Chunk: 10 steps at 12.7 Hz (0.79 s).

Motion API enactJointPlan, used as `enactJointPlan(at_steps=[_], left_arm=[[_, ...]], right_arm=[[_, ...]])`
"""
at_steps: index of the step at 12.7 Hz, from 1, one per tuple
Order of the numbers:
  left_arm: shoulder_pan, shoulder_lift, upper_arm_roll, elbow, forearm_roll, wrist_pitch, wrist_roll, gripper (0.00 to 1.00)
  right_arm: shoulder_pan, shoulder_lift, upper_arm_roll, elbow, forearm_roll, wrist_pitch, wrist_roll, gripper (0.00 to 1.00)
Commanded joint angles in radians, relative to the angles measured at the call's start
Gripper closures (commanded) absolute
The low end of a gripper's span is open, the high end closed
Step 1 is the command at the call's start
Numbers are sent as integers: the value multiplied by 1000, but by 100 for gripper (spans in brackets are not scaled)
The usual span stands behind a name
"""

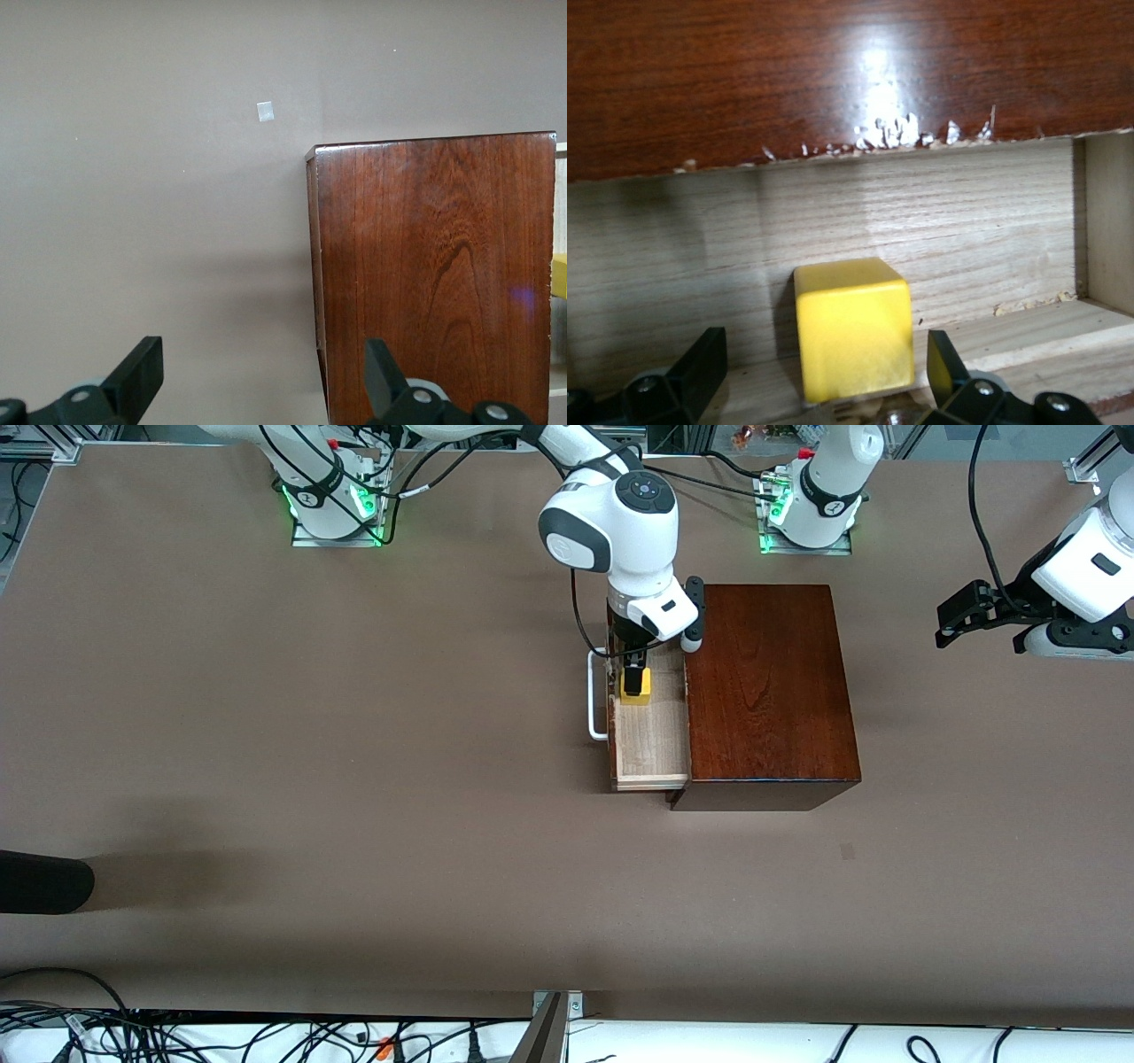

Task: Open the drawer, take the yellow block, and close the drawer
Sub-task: 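Grasp the yellow cube with the right gripper and lift it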

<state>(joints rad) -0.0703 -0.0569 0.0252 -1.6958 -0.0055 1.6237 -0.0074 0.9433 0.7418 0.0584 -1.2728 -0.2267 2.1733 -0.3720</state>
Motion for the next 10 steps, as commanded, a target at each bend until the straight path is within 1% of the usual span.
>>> enactJointPlan(at_steps=[1,3,4,5,6,7,8,9,10], left_arm=[[-5,-3,2,7,12,-4,-5,0],[-5,-4,1,7,12,-4,-5,0],[-5,-4,1,7,12,-5,-5,0],[-5,-3,1,7,13,-5,-5,0],[-5,-3,2,7,12,-5,-3,0],[-5,-4,2,7,13,-7,-3,0],[-5,-3,2,7,13,-5,-3,0],[-5,-4,2,7,12,-5,-3,0],[-5,-3,2,7,13,-5,-3,0]], right_arm=[[-1,30,0,39,-13,3,-18,0],[-3,40,0,39,-13,16,-18,0],[-3,44,0,39,-13,17,-19,2],[-3,44,-2,39,-13,17,-19,13],[-3,42,-2,39,-13,17,-16,31],[-3,42,-2,39,-10,14,-10,59],[-3,41,-2,39,-10,13,-8,76],[-3,39,-2,49,-8,7,-8,90],[-3,37,-2,59,-5,0,-8,100]])
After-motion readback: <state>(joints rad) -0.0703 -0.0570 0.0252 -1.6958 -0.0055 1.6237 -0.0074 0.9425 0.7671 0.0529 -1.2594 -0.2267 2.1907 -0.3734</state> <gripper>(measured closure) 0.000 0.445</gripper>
